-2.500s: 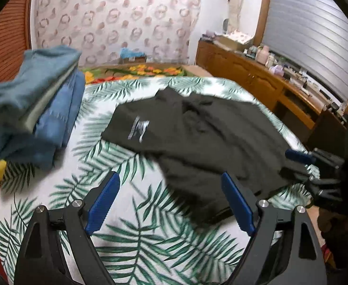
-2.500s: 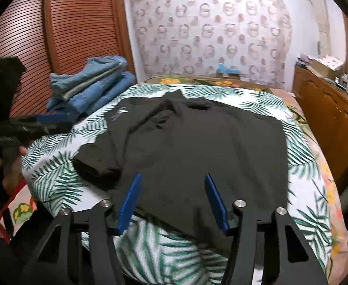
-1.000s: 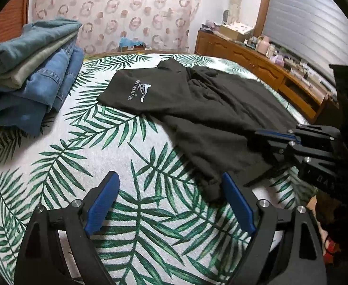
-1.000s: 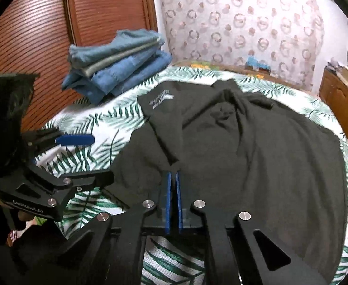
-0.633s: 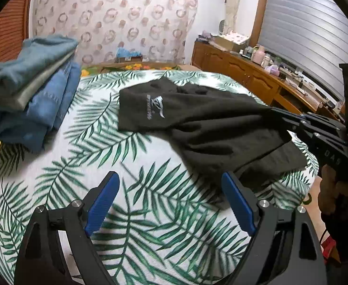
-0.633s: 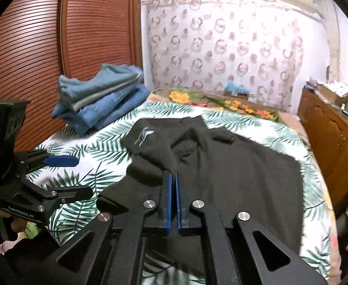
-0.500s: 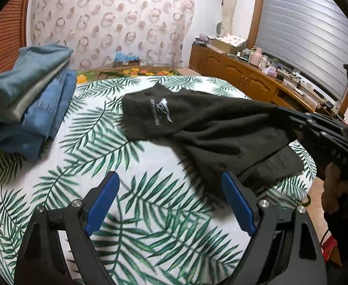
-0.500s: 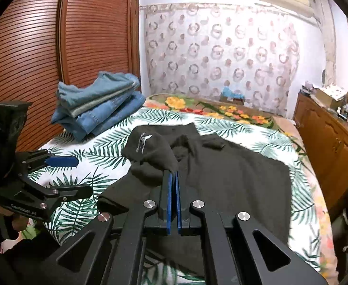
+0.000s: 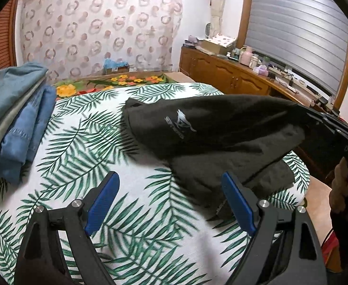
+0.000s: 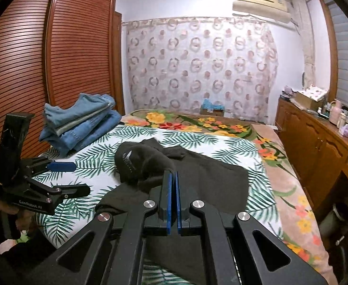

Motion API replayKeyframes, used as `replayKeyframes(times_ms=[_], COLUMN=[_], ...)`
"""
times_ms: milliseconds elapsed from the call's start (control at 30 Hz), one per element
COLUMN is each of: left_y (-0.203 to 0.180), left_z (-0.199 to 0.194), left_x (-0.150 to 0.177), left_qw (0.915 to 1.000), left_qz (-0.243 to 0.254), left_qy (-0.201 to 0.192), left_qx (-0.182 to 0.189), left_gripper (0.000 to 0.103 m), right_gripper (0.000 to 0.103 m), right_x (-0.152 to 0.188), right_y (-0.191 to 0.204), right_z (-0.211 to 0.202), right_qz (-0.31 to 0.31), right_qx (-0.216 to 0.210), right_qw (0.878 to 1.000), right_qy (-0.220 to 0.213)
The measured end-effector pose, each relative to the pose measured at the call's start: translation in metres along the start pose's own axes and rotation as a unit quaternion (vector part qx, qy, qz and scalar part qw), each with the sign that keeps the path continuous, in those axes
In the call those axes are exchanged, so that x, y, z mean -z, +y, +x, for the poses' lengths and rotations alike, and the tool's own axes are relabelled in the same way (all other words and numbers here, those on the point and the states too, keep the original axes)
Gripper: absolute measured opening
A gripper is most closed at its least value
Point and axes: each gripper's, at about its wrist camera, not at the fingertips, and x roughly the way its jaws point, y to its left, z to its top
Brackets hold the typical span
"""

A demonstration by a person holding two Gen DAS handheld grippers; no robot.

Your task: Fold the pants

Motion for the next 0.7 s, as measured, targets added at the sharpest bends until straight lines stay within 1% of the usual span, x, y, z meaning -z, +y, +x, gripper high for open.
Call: replayKeyframes(times_ms=[100, 233, 367, 567, 700], left_y=[-0.008, -0.015, -0.02, -0.026, -0.026], left_z=[0.004, 0.008, 0.013, 0.018, 0.023], left_x=[-0.002, -0.001, -0.002, 0.001, 0.004], left_qw=[1.0, 0.9999, 0.9998, 0.9996, 0.9994], left_qz=[0.008, 0.013, 0.015, 0.022, 0.022], left_qy=[0.004, 0.01, 0.015, 0.02, 0.026], left_qx=[0.003, 0.005, 0.006, 0.002, 0.001], left_gripper=[0.088, 0.088, 0.088, 0.088, 0.088], right_gripper=[0.003, 0.003, 0.003, 0.003, 0.003], right_x=[-0.001, 0.007, 0.014, 0.022, 0.026], right_y=[0.001, -0.001, 0.008, 0.008, 0.009], right_z=[-0.004, -0.008, -0.004, -0.003, 0.009], right_qz=[0.007, 0.02, 0.027, 0.042, 0.036], right_qx=[0.014, 0.023, 0.03, 0.037, 0.05], right_qw=[1.0, 1.0, 0.999, 0.998, 0.997], right_qy=[-0.003, 0.002, 0.016, 0.031, 0.055])
